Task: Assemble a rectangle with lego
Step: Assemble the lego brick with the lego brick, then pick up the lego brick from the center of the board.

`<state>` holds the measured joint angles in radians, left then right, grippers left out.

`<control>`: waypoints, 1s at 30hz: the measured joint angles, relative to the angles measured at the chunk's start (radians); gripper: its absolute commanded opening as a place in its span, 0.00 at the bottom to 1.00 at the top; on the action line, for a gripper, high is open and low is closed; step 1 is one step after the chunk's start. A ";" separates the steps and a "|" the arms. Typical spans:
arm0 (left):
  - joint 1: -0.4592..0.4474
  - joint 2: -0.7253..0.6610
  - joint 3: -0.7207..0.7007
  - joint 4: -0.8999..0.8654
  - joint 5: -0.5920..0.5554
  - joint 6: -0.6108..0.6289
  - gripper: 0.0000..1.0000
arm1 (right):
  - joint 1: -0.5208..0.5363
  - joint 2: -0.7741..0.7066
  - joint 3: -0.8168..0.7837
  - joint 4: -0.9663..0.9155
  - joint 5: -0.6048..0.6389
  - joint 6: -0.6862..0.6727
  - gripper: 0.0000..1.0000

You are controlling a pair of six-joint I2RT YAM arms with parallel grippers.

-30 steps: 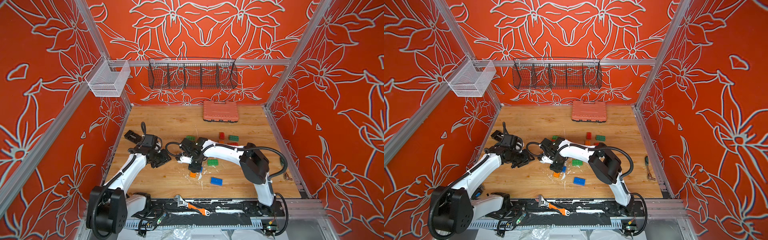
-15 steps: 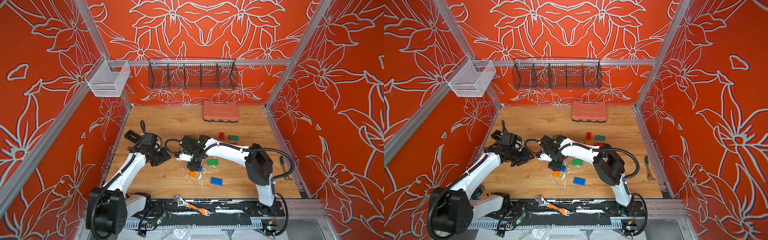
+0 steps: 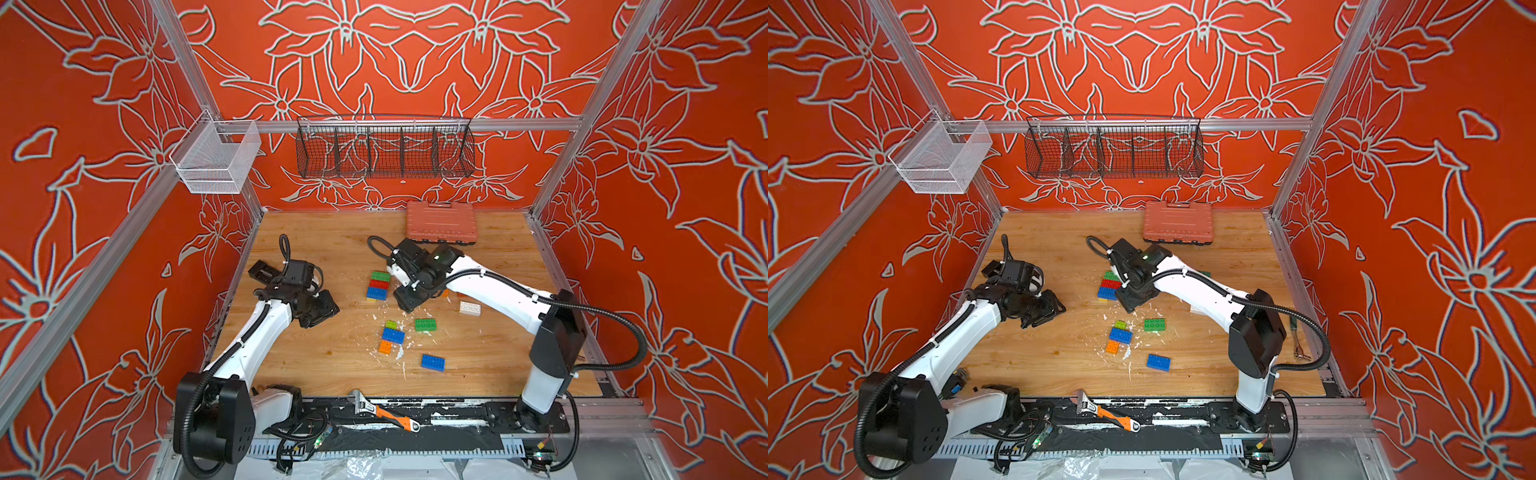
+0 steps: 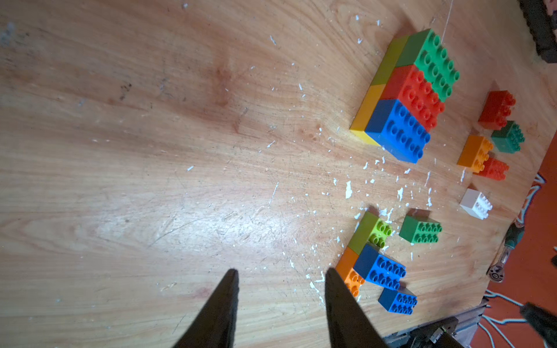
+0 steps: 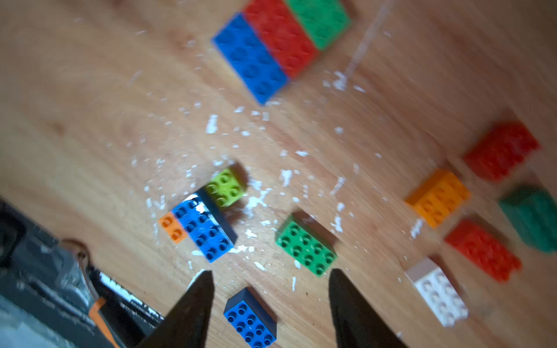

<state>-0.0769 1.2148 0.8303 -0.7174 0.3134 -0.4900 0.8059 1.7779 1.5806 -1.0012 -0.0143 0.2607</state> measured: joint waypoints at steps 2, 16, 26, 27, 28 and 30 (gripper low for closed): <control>-0.022 0.010 0.000 0.000 -0.011 0.000 0.44 | -0.028 -0.010 -0.063 0.009 0.020 0.104 0.75; -0.292 0.091 -0.074 0.082 -0.026 -0.026 0.27 | -0.031 0.029 -0.248 0.109 0.015 0.423 0.82; -0.393 0.150 -0.081 0.174 0.004 -0.062 0.27 | -0.031 0.064 -0.290 0.156 0.007 0.452 0.81; -0.398 0.157 -0.081 0.181 0.005 -0.065 0.27 | -0.031 0.068 -0.293 0.156 0.007 0.452 0.81; -0.406 0.167 -0.081 0.188 0.006 -0.069 0.27 | -0.031 0.072 -0.294 0.157 0.007 0.452 0.81; -0.422 0.191 -0.081 0.198 0.007 -0.072 0.26 | -0.031 0.082 -0.294 0.164 0.007 0.452 0.79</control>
<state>-0.4984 1.4059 0.7494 -0.5190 0.3202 -0.5625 0.7746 1.8599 1.2869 -0.8368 -0.0071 0.7124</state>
